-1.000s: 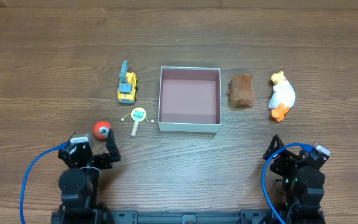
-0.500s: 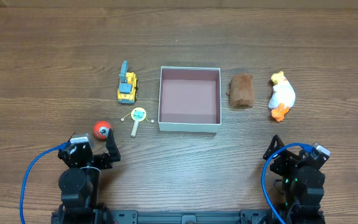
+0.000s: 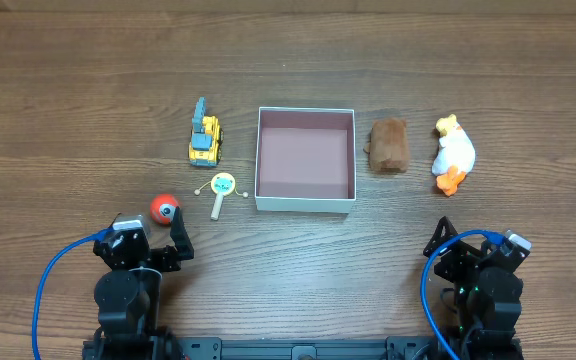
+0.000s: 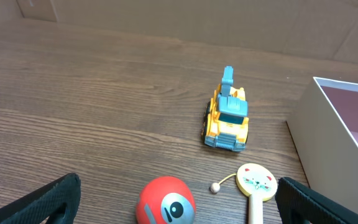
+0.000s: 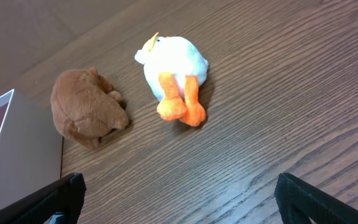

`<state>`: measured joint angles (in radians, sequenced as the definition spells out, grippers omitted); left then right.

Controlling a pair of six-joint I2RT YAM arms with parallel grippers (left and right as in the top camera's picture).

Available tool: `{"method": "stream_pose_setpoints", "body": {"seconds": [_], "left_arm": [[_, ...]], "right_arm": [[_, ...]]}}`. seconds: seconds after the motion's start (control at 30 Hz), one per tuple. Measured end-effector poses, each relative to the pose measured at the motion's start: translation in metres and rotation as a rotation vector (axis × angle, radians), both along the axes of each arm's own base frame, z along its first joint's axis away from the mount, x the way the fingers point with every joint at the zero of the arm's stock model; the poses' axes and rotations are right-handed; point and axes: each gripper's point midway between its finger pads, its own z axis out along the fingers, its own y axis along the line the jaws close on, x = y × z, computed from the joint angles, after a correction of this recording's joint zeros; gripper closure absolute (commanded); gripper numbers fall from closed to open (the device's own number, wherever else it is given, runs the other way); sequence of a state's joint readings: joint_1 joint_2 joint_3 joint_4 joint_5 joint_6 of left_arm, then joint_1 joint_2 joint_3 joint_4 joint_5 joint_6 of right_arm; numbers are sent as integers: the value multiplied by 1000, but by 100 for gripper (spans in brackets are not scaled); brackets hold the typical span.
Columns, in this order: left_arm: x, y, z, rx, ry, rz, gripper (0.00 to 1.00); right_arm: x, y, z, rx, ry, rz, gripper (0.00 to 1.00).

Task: Pack container
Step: 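Raise both arms from rest toward the toys beside the box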

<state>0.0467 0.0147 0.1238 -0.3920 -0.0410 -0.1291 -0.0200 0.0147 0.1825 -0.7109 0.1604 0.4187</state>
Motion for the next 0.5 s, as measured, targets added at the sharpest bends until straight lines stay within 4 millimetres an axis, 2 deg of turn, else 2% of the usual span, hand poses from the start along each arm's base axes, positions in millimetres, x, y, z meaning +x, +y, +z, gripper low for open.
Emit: {"method": "stream_pose_setpoints", "body": {"seconds": [0.27, 0.5], "left_arm": [[0, 0, 0, 0, 0, 0, 0], [1, 0, 4, -6, -18, 2, 0]], "right_arm": [[0, 0, 1, 0, -4, 1, 0], [7, 3, 11, 5, -58, 15, 0]]}}
